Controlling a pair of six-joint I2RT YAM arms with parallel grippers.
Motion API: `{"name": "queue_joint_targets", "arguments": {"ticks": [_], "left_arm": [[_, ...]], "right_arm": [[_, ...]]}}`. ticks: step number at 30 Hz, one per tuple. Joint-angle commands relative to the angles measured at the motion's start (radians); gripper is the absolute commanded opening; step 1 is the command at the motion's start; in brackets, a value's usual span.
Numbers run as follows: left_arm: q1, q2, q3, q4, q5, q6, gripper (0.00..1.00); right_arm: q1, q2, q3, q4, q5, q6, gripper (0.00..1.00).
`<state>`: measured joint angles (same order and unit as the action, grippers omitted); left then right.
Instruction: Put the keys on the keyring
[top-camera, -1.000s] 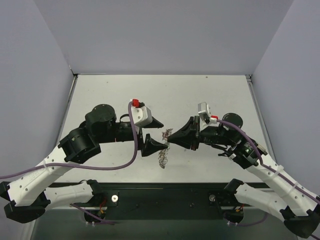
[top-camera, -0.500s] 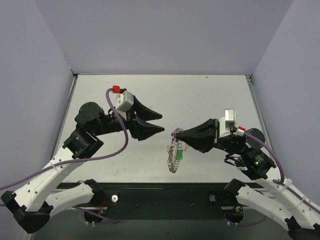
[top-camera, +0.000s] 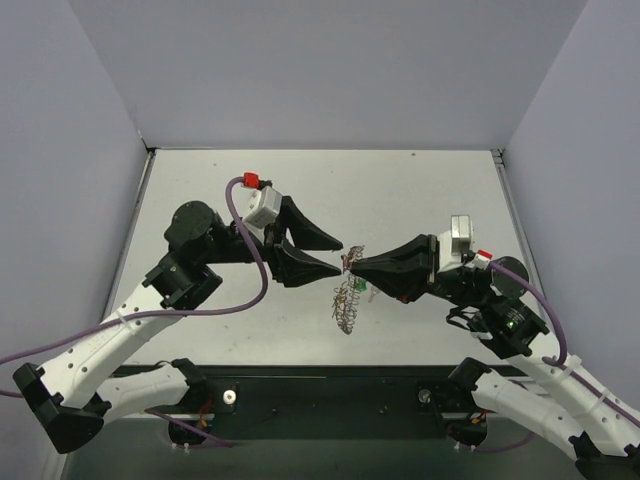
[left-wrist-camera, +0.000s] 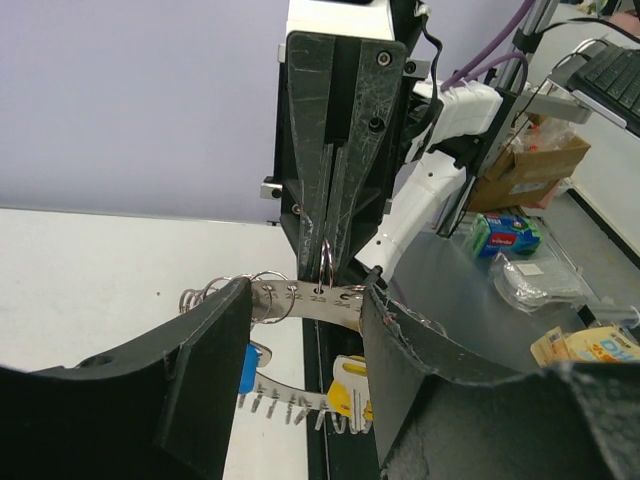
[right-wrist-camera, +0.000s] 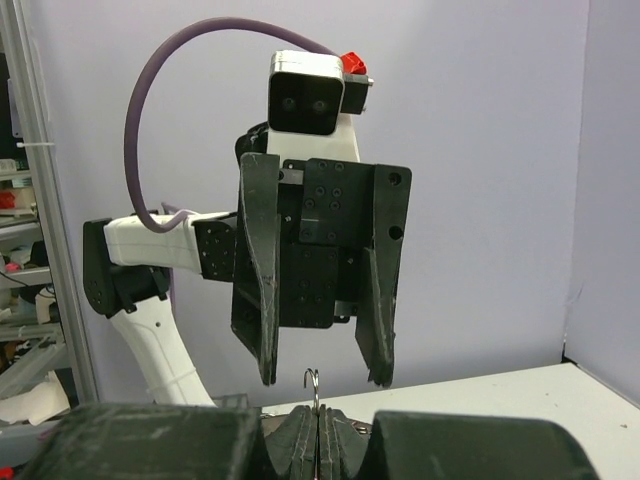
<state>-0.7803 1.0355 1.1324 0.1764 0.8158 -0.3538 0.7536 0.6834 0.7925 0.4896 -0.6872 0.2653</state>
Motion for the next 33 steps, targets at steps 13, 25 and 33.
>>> {"name": "queue_joint_targets", "arguments": {"ticks": [13,25,33], "left_arm": [[-0.083,0.054,0.078,-0.049,-0.029,0.101,0.12],[-0.106,0.015,0.151,-0.31,-0.191,0.257,0.0],[-0.215,-0.118,0.043,-0.381,-0.509,0.573,0.0]], "right_arm": [[-0.002,-0.002,0.014,0.167,-0.009,0.011,0.0],[-0.003,-0.022,0.01,0.089,0.018,-0.017,0.29],[-0.005,-0.094,0.013,-0.045,0.095,-0.11,0.47]]}}
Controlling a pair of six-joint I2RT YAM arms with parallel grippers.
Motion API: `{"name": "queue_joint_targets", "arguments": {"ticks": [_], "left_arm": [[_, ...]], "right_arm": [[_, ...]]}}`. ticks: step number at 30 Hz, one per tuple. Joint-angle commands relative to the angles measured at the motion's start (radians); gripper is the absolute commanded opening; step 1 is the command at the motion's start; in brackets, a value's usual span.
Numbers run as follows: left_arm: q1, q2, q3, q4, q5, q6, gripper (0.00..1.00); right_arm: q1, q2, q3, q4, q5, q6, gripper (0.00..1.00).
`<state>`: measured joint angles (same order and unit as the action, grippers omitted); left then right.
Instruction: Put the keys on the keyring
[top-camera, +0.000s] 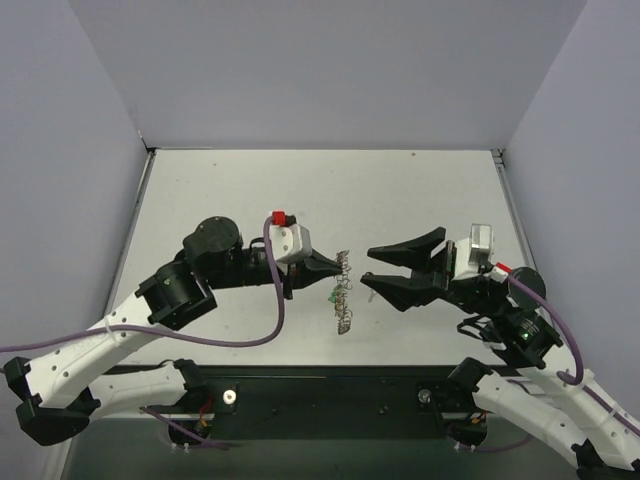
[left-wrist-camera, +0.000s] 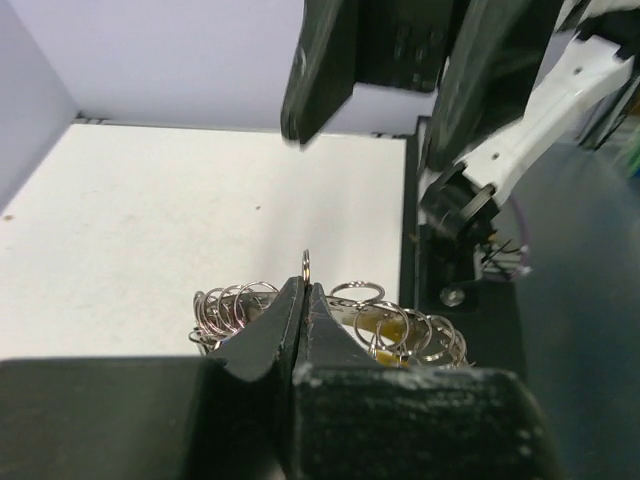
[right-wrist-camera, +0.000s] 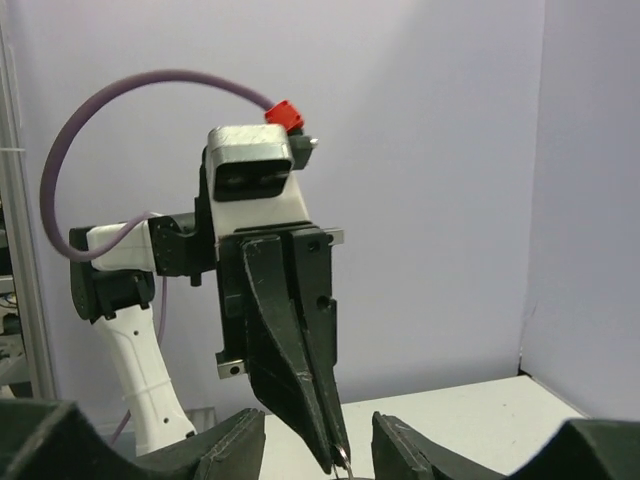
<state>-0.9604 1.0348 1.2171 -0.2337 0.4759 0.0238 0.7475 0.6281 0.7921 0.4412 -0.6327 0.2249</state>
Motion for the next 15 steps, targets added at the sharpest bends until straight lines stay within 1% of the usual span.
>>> {"name": "queue_joint_targets", "arguments": {"ticks": [1,2,4,6,7,8,10,11,13,15], "left_arm": [[-0.038,-0.136,-0.091,0.049,-0.187,0.215,0.0],[-0.043,-0.154,-0.115,0.083,-0.192,0.25,0.0],[-0.046,-0.203,-0.154,0.109,-0.204,0.286,0.0],[-0.049,-0.244,-0.203,0.131,-0.207,0.352,0.0],[-0.051,-0.261,-0.226,0.14,-0.182,0.387,0.0],[-0.055,-0.28,-0.281,0.175,-0.163,0.466,0.0],[-0.066,-0.337,-0.339,0.22,-0.152,0.517,0.0],[-0.069,-0.352,-0.359,0.262,-0.151,0.568,0.0],[-0.074,-0.386,-0.401,0.266,-0.152,0.617,0.0],[-0.078,-0.418,-0.448,0.269,-0.151,0.711,0.0]], "right_arm": [[0.001,-0.044,0.012,-0.019,0.048,-0.078,0.48],[0.001,-0.048,0.012,-0.031,0.053,-0.082,0.48],[0.0,-0.048,0.012,-0.058,0.065,-0.098,0.49],[0.0,-0.044,0.009,-0.085,0.079,-0.113,0.49],[0.0,-0.044,0.006,-0.09,0.082,-0.116,0.49],[-0.002,-0.038,0.002,-0.096,0.087,-0.121,0.49],[-0.004,-0.03,-0.007,-0.11,0.097,-0.131,0.5],[-0.005,-0.021,-0.008,-0.116,0.1,-0.136,0.5],[-0.007,-0.011,-0.013,-0.13,0.113,-0.148,0.5],[-0.013,0.001,-0.017,-0.139,0.12,-0.154,0.52]]}}
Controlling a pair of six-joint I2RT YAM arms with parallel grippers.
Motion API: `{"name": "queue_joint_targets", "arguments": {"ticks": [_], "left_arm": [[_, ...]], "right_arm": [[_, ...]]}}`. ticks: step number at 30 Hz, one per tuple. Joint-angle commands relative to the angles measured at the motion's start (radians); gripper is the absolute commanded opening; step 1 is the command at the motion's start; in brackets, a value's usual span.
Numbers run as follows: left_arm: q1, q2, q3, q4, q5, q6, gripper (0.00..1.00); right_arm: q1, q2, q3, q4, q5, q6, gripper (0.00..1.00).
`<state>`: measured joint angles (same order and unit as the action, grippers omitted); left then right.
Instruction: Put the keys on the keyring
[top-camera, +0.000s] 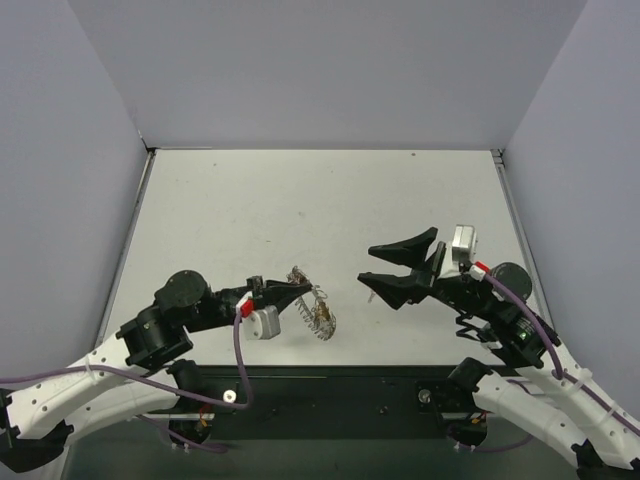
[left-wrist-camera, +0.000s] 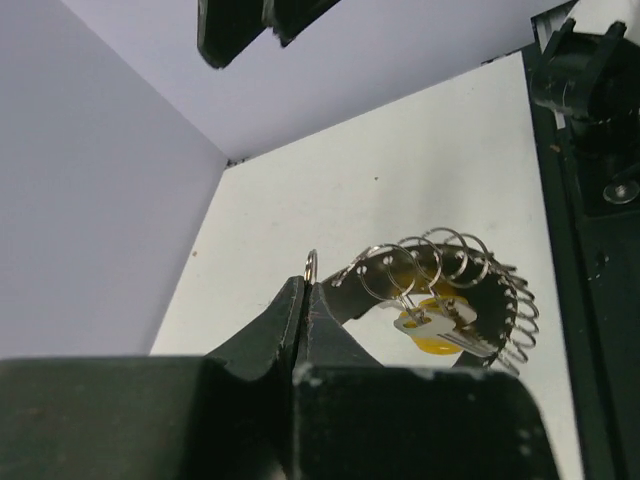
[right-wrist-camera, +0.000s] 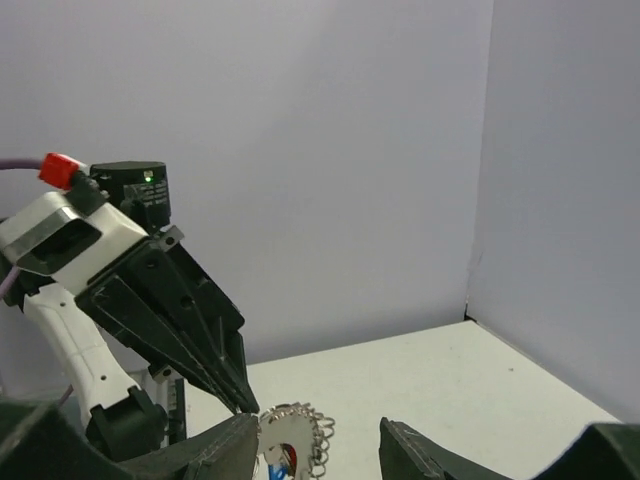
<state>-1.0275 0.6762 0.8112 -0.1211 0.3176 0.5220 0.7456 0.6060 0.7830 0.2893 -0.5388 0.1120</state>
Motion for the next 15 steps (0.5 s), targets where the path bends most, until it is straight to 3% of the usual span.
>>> {"name": "queue_joint_targets", "arguments": {"ticks": [1,5,10,15], "left_arm": [[-0.02,-0.073,-0.068,0.169,0.005,0.246,0.0],[-0.043,-0.139,-0.204,0.32,-0.002,0.418,0.0],[-0.055,-0.173,-0.297,0.357,0.0,0.61,0.0],[-0.056,-0.152,-0.3,0.356,0.008,0.65,0.0]], "right_arm": [[-0.012,0.026,-0.016,0.013,0.03,-0.046,0.53],[-0.022,0.058,-0.021,0.001,0.028,-0.058,0.56],[-0.038,0.098,-0.019,-0.021,0.017,-0.074,0.56],[-0.06,0.135,-0.01,-0.015,-0.021,-0.075,0.56]]}}
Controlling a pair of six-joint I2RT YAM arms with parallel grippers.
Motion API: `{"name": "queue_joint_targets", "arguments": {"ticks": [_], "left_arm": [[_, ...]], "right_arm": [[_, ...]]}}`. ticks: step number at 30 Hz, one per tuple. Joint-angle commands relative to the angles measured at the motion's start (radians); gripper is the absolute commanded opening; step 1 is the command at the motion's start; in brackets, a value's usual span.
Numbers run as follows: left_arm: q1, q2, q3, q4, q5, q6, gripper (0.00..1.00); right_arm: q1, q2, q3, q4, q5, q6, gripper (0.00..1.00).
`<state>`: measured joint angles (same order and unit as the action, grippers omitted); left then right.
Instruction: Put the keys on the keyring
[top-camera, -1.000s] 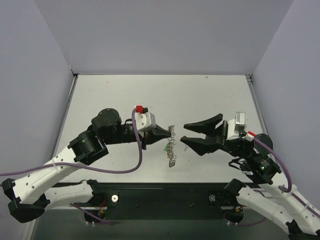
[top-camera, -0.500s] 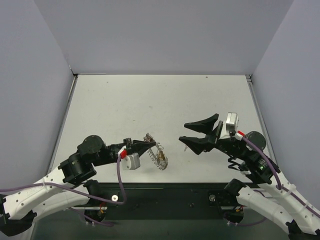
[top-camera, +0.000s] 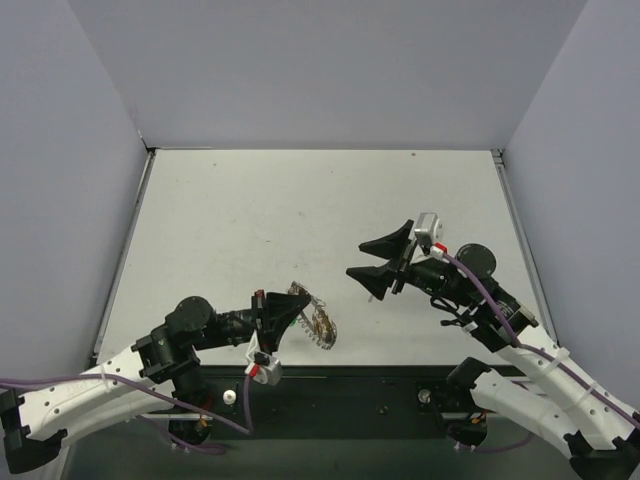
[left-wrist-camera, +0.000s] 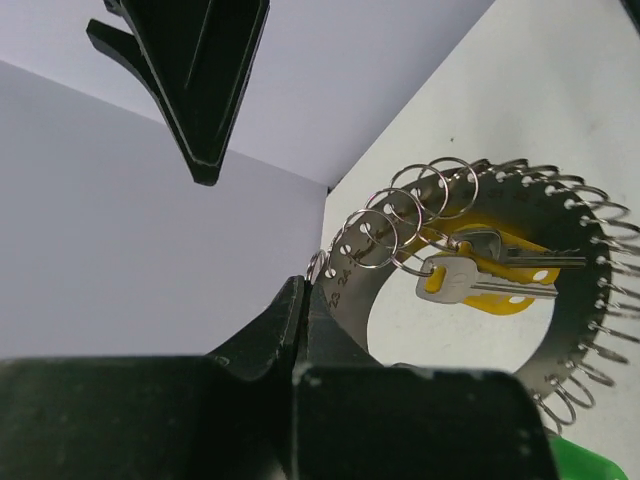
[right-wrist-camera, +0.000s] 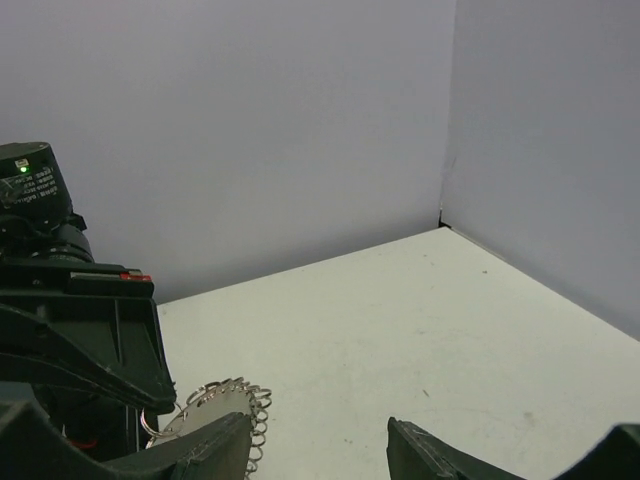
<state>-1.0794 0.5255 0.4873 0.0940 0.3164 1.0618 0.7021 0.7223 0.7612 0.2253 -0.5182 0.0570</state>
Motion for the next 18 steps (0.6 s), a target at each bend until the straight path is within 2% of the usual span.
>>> {"name": "queue_joint_targets", "arguments": {"ticks": [1,3,6,7,8,9,11,18], "left_arm": [[-0.004,0.004,0.027,0.133,0.013,0.106,0.0],[-0.004,0.011,0.036,0.127,0.013,0.101,0.0],[-0.002,0.027,0.088,0.115,-0.006,-0.015,0.0],[-0.002,0.034,0.121,0.098,-0.019,-0.161,0.0],[-0.002,0.066,0.16,0.069,-0.048,-0.236,0.0],[-0.001,0.088,0.263,0.02,-0.081,-0.29,0.0],[-0.001,0.148,0.345,-0.14,-0.08,-0.37,0.0],[0.003,0.182,0.465,-0.151,-0.155,-0.712,0.0]], "right_arm": [[-0.019,0.028,0.013,0.052,-0.049,-0.02,0.56],[-0.024,0.04,0.021,0.054,-0.072,-0.02,0.56],[-0.03,0.057,0.039,0.048,-0.103,-0.017,0.56],[-0.03,0.066,0.046,0.042,-0.123,-0.017,0.56],[-0.03,0.068,0.05,0.031,-0.135,-0.019,0.56],[-0.03,0.071,0.056,0.025,-0.144,-0.019,0.56],[-0.03,0.074,0.076,0.006,-0.18,-0.02,0.56],[-0.029,0.048,0.138,-0.058,-0.264,-0.045,0.56]]}}
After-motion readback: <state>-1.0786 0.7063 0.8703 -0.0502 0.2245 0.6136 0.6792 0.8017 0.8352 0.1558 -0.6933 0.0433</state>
